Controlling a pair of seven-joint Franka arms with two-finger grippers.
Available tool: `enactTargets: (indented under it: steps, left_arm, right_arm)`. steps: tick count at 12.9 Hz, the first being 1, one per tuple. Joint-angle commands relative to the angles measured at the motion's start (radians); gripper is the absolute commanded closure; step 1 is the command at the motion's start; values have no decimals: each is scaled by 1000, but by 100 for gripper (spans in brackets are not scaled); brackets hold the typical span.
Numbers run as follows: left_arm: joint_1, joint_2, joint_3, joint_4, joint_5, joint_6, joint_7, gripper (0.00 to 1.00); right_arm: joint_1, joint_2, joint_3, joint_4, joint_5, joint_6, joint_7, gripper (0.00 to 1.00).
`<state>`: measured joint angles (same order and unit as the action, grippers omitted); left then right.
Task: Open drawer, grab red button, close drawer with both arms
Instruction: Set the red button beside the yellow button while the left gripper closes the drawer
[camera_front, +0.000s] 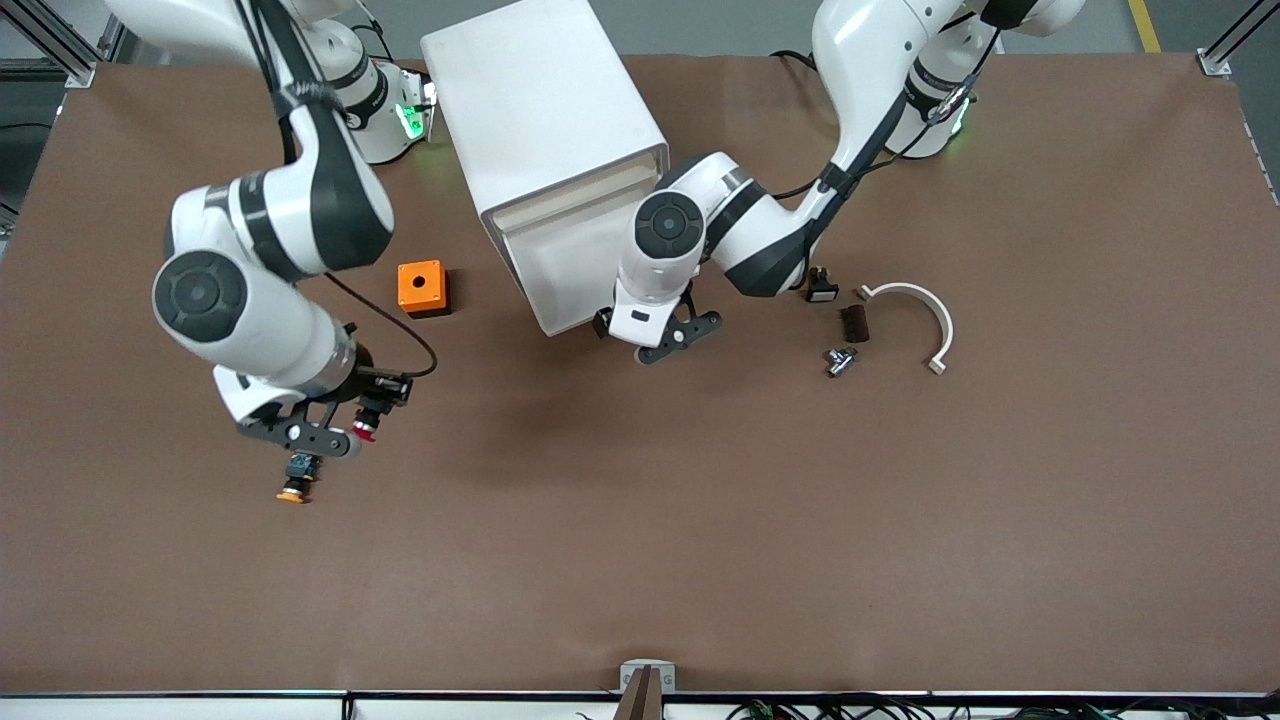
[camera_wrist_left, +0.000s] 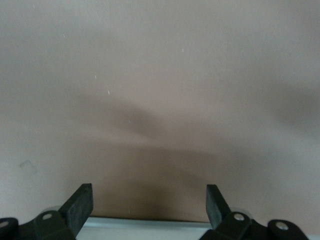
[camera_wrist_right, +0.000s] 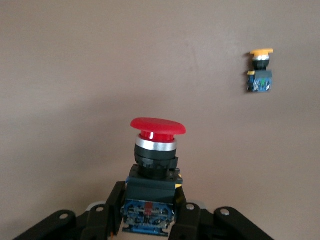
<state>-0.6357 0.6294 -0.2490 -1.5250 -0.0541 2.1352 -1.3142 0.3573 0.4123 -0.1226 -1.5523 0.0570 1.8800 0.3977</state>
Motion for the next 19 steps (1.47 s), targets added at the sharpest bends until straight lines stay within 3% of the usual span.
enactTargets:
  steps: [1, 5, 9, 19]
  left_arm:
    - [-27, -31, -10, -32, 22, 2, -65, 1]
    - [-62, -25, -21, -32, 7, 2, -103, 1]
    - [-76, -17, -38, -32, -88, 0, -115, 1]
    - [-88, 7, -39, -37, -338, 2, -108, 1]
  right_arm:
    - [-75, 51, 23, -9, 9, 59, -138, 100]
    - [-156, 167, 24, -21, 9, 180, -278, 100]
    - [-162, 221, 26, -121, 9, 378, -280, 99]
    - [-149, 278, 32, -138, 10, 464, -280, 98]
